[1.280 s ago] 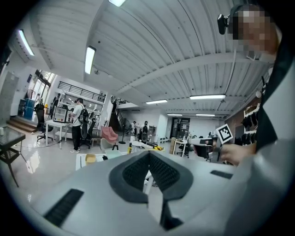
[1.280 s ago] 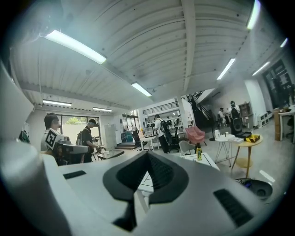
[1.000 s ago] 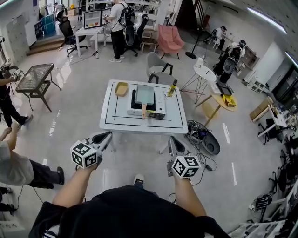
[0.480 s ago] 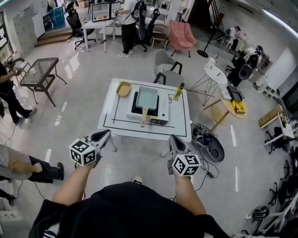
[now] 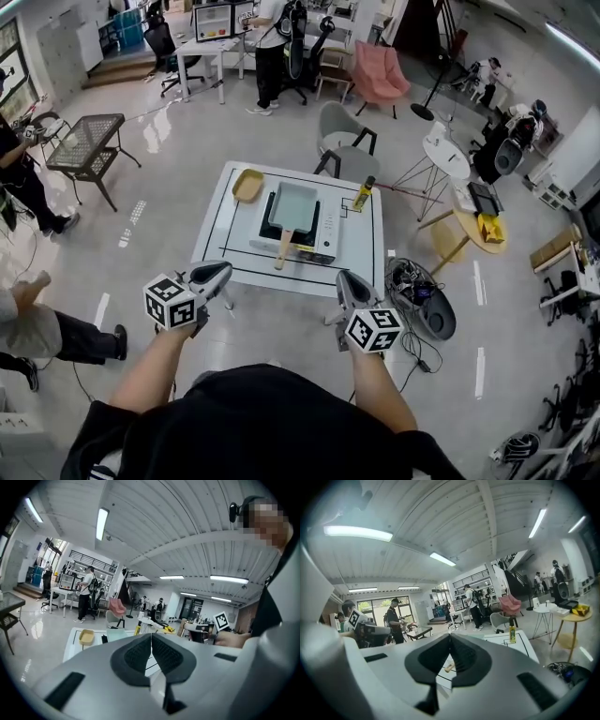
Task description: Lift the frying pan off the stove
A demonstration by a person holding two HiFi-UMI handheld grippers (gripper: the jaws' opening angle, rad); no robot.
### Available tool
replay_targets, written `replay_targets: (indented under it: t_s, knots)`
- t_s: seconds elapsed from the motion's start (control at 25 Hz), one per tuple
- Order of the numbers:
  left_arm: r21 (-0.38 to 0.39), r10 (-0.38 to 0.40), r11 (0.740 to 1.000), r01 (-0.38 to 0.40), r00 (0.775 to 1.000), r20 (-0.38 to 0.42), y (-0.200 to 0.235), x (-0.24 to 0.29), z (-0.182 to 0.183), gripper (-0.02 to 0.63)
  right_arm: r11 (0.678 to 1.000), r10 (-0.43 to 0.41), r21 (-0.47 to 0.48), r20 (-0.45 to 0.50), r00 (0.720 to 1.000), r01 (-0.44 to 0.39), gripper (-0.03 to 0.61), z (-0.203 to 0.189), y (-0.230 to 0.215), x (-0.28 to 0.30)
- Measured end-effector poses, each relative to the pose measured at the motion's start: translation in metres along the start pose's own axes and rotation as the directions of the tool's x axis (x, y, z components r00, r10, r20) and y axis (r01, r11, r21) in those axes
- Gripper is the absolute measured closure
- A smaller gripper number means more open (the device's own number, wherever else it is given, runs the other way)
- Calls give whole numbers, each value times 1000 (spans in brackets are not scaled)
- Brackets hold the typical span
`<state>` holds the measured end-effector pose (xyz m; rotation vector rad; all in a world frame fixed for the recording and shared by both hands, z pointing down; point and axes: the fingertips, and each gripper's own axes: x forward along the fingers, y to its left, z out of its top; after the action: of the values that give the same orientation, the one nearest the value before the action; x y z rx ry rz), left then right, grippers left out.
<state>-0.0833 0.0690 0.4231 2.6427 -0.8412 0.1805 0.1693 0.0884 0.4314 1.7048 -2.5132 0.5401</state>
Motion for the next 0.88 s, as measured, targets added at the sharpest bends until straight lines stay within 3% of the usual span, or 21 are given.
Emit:
replay_targets:
  t_s: [0.36, 0.88]
  knots:
    - [-34, -3, 999, 3, 1000, -5, 11, 22, -6, 601, 1000, 14, 27, -30, 999, -14, 572, -7, -21, 22]
    - [-75, -107, 992, 106, 994, -4, 57, 60, 6, 601, 999, -36, 37, -70, 997, 39, 571, -4, -35, 73]
